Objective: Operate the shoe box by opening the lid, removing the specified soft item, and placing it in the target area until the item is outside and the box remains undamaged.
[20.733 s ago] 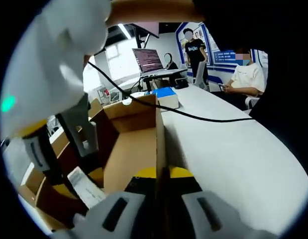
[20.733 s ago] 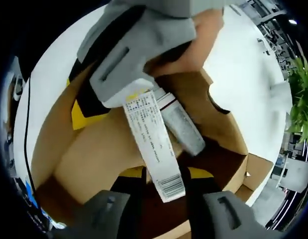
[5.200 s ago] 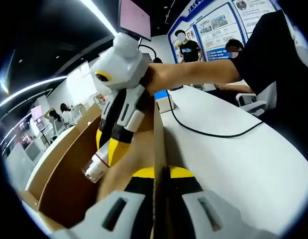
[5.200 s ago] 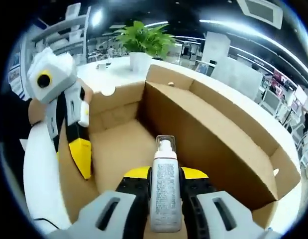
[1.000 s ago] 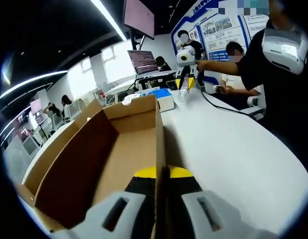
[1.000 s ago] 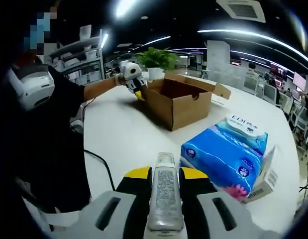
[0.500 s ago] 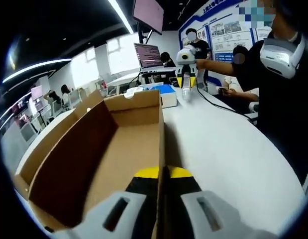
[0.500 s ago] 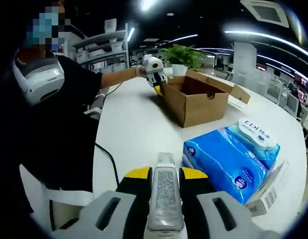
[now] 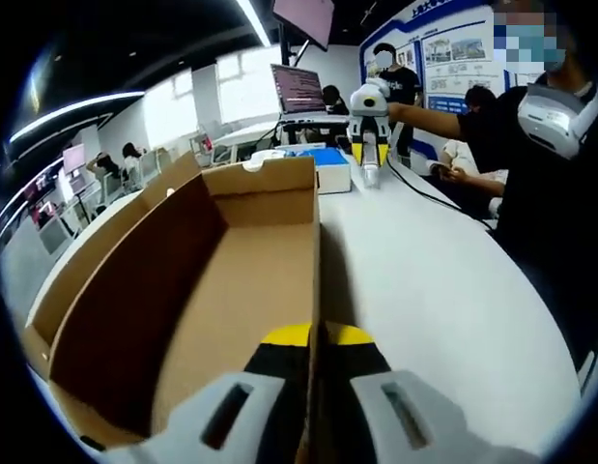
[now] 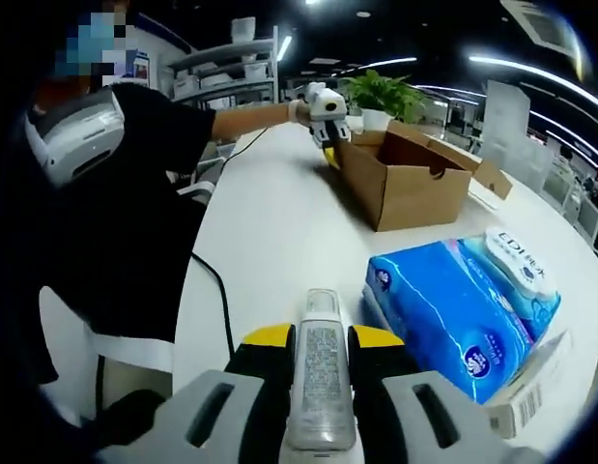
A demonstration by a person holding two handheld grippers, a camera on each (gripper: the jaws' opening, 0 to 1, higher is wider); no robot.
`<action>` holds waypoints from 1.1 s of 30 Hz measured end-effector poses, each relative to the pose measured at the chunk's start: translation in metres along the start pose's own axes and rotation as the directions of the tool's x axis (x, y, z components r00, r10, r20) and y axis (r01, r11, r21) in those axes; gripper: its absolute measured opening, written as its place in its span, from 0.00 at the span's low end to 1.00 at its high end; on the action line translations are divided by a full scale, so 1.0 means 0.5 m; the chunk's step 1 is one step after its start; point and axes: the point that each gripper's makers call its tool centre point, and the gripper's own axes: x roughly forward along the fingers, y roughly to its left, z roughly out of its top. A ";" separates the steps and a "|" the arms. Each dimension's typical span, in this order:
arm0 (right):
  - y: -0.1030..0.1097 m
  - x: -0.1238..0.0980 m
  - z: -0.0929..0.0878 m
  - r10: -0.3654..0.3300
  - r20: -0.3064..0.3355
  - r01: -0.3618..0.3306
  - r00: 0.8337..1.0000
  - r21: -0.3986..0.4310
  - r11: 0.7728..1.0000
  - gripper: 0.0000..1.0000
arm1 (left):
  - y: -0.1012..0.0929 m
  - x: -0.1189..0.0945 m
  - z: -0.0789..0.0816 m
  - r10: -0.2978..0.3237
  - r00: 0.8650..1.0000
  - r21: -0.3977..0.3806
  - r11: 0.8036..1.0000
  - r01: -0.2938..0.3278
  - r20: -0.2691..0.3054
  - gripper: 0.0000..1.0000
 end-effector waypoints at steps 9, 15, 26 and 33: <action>0.019 -0.055 -0.110 0.008 -0.037 -0.005 0.999 0.069 0.998 0.21 | 0.015 -0.001 -0.005 -0.001 1.000 -0.004 1.000 0.001 0.000 0.02; 0.073 -0.081 -0.167 0.053 -0.027 -0.050 0.998 0.106 0.993 0.21 | 0.030 0.000 -0.005 0.000 1.000 -0.004 1.000 0.000 -0.001 0.02; 0.159 -0.097 -0.218 0.314 -0.055 -0.316 0.948 -0.033 0.948 0.21 | 0.023 0.003 -0.002 -0.001 1.000 -0.008 1.000 0.001 -0.002 0.02; 0.235 -0.098 -0.217 0.683 -0.114 -0.689 0.721 -0.222 0.690 0.21 | 0.015 0.004 -0.001 -0.014 1.000 -0.039 0.999 0.013 -0.009 0.02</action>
